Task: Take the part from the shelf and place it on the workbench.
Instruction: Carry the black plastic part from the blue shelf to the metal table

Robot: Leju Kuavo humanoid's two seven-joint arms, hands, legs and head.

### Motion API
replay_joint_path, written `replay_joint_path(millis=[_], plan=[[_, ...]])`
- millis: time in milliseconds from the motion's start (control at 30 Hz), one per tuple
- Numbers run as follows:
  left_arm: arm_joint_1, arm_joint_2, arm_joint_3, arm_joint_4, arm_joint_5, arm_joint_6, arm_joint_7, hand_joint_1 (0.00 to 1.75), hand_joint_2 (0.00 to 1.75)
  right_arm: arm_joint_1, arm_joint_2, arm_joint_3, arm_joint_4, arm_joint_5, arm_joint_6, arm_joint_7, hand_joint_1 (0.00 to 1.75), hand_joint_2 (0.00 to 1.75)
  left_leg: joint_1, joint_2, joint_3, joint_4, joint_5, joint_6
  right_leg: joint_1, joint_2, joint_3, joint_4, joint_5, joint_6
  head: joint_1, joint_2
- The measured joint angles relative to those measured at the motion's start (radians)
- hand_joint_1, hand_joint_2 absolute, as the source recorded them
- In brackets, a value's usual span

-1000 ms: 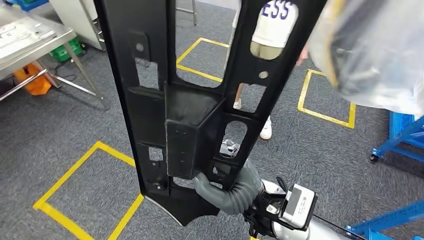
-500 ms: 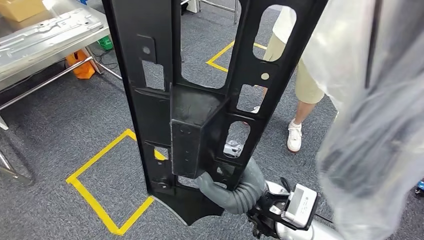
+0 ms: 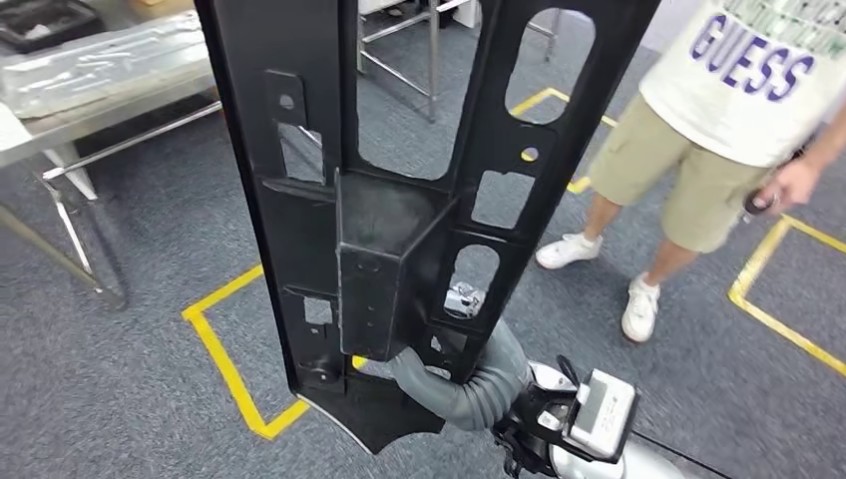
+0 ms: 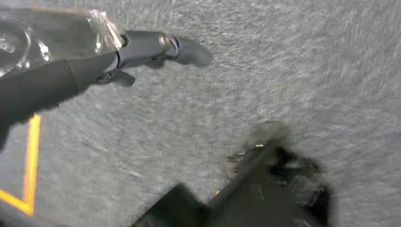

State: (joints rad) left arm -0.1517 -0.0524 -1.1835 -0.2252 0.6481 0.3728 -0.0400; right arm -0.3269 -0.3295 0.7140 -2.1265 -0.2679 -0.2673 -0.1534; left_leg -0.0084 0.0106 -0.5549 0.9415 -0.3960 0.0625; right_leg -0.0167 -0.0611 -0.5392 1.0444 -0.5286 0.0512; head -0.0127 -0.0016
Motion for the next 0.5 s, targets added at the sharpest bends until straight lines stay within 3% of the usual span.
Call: replay_joint_path(millis=[33,67,100,133,167,200,233,300,333,400,433,500], plan=[[0.0,0.0,0.0,0.0,0.0,-0.001,0.0,0.0,1.75,0.001,0.0,0.0,0.0,0.0,0.001,-0.001,1.75,1.75,0.001,-0.012,0.002,-0.001,0.0,0.003,-0.001,0.032,-0.031,0.066,-0.031,0.002,0.001,0.0],[0.001,0.0,0.0,0.0,-0.001,-0.002,0.0,0.0,1.75,0.003,0.0,0.0,-0.001,0.0,0.002,-0.002,1.75,1.75,0.002,-0.025,0.003,0.0,-0.001,0.006,-0.002,0.048,-0.073,0.142,-0.061,0.005,0.002,0.0],[0.001,0.0,0.0,0.0,-0.001,-0.003,0.0,0.0,1.75,0.006,0.0,0.0,-0.001,-0.001,0.002,-0.003,1.75,1.75,0.002,-0.041,0.004,0.0,-0.002,0.007,-0.002,0.054,-0.11,0.202,-0.078,0.007,0.003,0.0],[0.001,0.0,0.0,0.0,-0.001,-0.003,0.0,0.0,1.75,0.007,-0.001,0.0,-0.001,-0.001,0.003,-0.003,1.75,1.75,0.002,-0.057,0.006,0.001,-0.004,0.007,-0.002,0.055,-0.132,0.23,-0.075,0.008,0.003,0.0],[0.001,0.0,0.0,0.0,-0.002,-0.003,0.0,0.0,1.75,0.008,-0.001,0.0,-0.001,-0.002,0.003,-0.004,1.75,1.75,0.003,-0.073,0.009,0.001,-0.005,0.006,-0.003,0.056,-0.134,0.214,-0.049,0.009,0.003,0.0],[0.001,0.0,0.0,0.0,-0.002,-0.003,0.0,0.0,1.75,0.009,-0.002,0.0,-0.001,-0.002,0.004,-0.004,1.75,1.75,0.005,-0.089,0.012,0.003,-0.008,0.003,-0.005,0.062,-0.115,0.157,-0.007,0.009,0.003,0.0],[0.001,0.0,0.0,0.0,-0.002,-0.003,0.0,0.0,1.75,0.008,-0.002,0.0,-0.001,-0.002,0.004,-0.004,1.75,1.75,0.007,-0.104,0.015,0.005,-0.012,-0.001,-0.008,0.079,-0.085,0.079,0.038,0.01,0.003,0.0],[0.0,0.0,0.0,0.0,-0.001,-0.003,-0.001,0.0,1.75,0.008,-0.003,0.0,-0.001,-0.002,0.004,-0.005,1.75,1.75,0.007,-0.129,0.013,0.013,-0.019,-0.012,-0.013,0.121,-0.036,-0.039,0.086,0.008,0.002,0.0],[0.0,0.0,0.0,0.0,-0.001,-0.003,-0.001,0.0,1.75,0.008,-0.003,0.0,-0.001,-0.002,0.005,-0.005,1.75,1.75,0.007,-0.139,0.009,0.014,-0.021,-0.017,-0.013,0.134,-0.027,-0.063,0.09,0.004,0.002,0.0],[0.001,0.0,0.0,0.0,-0.001,-0.003,-0.002,0.0,1.75,0.007,-0.003,0.0,-0.002,-0.002,0.005,-0.005,1.75,1.75,0.011,-0.157,0.002,0.013,-0.02,-0.027,-0.011,0.121,-0.025,-0.066,0.087,-0.009,0.002,0.0],[0.002,0.001,0.0,0.0,-0.002,-0.003,-0.002,0.0,1.75,0.006,-0.003,0.0,-0.002,-0.002,0.005,-0.005,1.75,1.75,0.012,-0.15,-0.001,0.018,-0.024,-0.032,-0.011,0.11,-0.023,-0.068,0.087,-0.015,0.002,0.0],[0.0,0.001,0.0,0.0,-0.002,-0.003,-0.002,0.0,1.75,0.004,-0.003,0.0,-0.003,-0.002,0.005,-0.006,1.75,1.75,0.01,-0.098,-0.031,0.084,-0.058,-0.044,-0.013,0.084,-0.017,-0.071,0.084,-0.027,-0.003,0.0]])
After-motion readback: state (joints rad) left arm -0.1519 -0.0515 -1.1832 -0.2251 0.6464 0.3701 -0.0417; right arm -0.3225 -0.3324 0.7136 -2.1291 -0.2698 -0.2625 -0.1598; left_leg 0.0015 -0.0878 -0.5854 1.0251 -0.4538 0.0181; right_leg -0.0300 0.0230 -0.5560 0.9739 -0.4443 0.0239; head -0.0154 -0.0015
